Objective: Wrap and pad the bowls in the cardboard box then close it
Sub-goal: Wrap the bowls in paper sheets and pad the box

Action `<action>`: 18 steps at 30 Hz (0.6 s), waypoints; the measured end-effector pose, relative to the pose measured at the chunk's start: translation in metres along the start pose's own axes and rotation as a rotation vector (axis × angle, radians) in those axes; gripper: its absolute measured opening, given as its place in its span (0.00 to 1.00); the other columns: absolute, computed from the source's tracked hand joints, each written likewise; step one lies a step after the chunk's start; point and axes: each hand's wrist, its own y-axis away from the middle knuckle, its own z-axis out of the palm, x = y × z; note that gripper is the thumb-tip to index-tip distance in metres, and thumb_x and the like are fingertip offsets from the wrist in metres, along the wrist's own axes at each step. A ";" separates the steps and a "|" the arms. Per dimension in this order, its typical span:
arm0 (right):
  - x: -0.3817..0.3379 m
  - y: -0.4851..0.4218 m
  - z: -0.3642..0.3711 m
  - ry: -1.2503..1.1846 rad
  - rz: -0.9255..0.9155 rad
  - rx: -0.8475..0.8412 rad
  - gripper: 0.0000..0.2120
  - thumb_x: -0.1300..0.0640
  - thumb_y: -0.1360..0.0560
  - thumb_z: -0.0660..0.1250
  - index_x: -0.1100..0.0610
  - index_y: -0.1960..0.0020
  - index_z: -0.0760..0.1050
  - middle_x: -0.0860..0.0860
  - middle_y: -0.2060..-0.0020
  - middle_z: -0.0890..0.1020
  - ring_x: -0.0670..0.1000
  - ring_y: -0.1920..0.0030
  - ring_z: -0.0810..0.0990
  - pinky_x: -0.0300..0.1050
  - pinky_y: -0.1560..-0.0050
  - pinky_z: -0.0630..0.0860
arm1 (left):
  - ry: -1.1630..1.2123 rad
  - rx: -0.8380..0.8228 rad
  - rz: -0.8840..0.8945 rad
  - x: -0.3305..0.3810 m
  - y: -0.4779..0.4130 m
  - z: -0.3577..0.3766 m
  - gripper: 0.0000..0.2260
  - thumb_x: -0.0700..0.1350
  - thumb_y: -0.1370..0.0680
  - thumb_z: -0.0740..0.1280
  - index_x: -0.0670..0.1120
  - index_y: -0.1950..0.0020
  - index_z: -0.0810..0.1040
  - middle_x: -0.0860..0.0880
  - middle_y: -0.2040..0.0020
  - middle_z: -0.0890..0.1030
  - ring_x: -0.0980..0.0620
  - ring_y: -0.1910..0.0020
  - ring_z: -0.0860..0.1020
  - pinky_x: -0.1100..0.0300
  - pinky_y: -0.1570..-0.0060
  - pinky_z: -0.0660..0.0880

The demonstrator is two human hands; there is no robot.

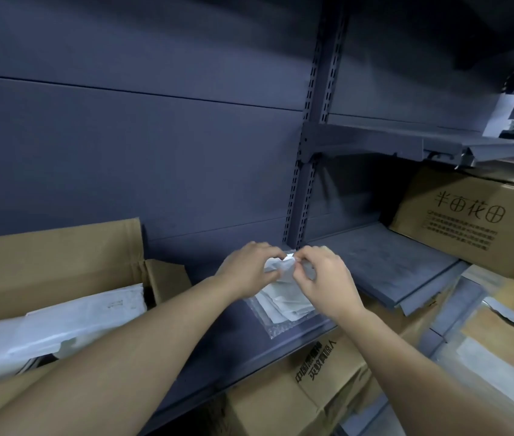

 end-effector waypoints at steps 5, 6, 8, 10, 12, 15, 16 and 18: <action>-0.028 -0.009 -0.019 -0.039 -0.058 0.065 0.09 0.57 0.26 0.68 0.52 0.46 0.78 0.39 0.58 0.75 0.46 0.51 0.74 0.46 0.49 0.73 | 0.083 0.123 -0.056 0.006 0.014 -0.019 0.16 0.48 0.22 0.66 0.51 0.67 0.66 0.53 0.69 0.70 0.49 0.65 0.70 0.55 0.66 0.64; -0.031 -0.011 -0.022 -0.062 -0.026 0.065 0.13 0.56 0.27 0.69 0.51 0.43 0.77 0.40 0.56 0.76 0.46 0.49 0.74 0.46 0.47 0.73 | 0.127 0.141 -0.088 0.004 0.018 -0.024 0.17 0.47 0.22 0.67 0.50 0.68 0.65 0.52 0.71 0.69 0.49 0.66 0.68 0.55 0.66 0.64; -0.036 -0.012 -0.025 -0.075 0.044 0.056 0.19 0.54 0.27 0.69 0.49 0.37 0.74 0.42 0.51 0.79 0.46 0.45 0.72 0.46 0.44 0.72 | 0.192 0.188 -0.134 0.001 0.028 -0.036 0.18 0.46 0.24 0.67 0.49 0.69 0.62 0.52 0.71 0.66 0.51 0.69 0.65 0.54 0.66 0.63; -0.039 -0.012 -0.024 -0.057 0.097 0.023 0.23 0.53 0.26 0.68 0.48 0.33 0.70 0.43 0.48 0.79 0.46 0.43 0.71 0.48 0.43 0.72 | 0.220 0.234 -0.157 -0.003 0.038 -0.051 0.19 0.45 0.24 0.67 0.47 0.69 0.60 0.52 0.71 0.63 0.53 0.70 0.62 0.55 0.66 0.60; -0.042 -0.010 -0.022 -0.050 0.144 -0.012 0.25 0.53 0.26 0.68 0.46 0.31 0.67 0.43 0.45 0.78 0.47 0.42 0.70 0.48 0.45 0.73 | 0.253 0.273 -0.176 -0.007 0.048 -0.067 0.19 0.44 0.24 0.67 0.46 0.68 0.59 0.51 0.70 0.62 0.53 0.69 0.60 0.55 0.67 0.58; -0.051 -0.008 -0.017 -0.175 0.204 -0.019 0.29 0.56 0.27 0.69 0.46 0.28 0.64 0.45 0.45 0.77 0.48 0.44 0.74 0.44 0.47 0.71 | 0.295 0.310 -0.204 -0.016 0.064 -0.088 0.16 0.44 0.24 0.67 0.37 0.65 0.66 0.48 0.69 0.65 0.52 0.68 0.64 0.57 0.67 0.61; -0.056 -0.008 -0.015 -0.270 0.232 -0.021 0.31 0.58 0.27 0.69 0.46 0.27 0.63 0.46 0.46 0.78 0.48 0.46 0.76 0.42 0.48 0.71 | 0.324 0.312 -0.222 -0.018 0.069 -0.095 0.15 0.45 0.24 0.67 0.35 0.62 0.69 0.47 0.68 0.67 0.52 0.69 0.66 0.57 0.67 0.64; -0.069 -0.011 -0.013 -0.444 0.297 -0.040 0.34 0.60 0.27 0.69 0.45 0.26 0.60 0.47 0.51 0.80 0.46 0.51 0.79 0.38 0.51 0.72 | 0.383 0.327 -0.240 -0.022 0.081 -0.109 0.16 0.47 0.24 0.67 0.33 0.57 0.72 0.46 0.67 0.70 0.51 0.69 0.68 0.57 0.66 0.68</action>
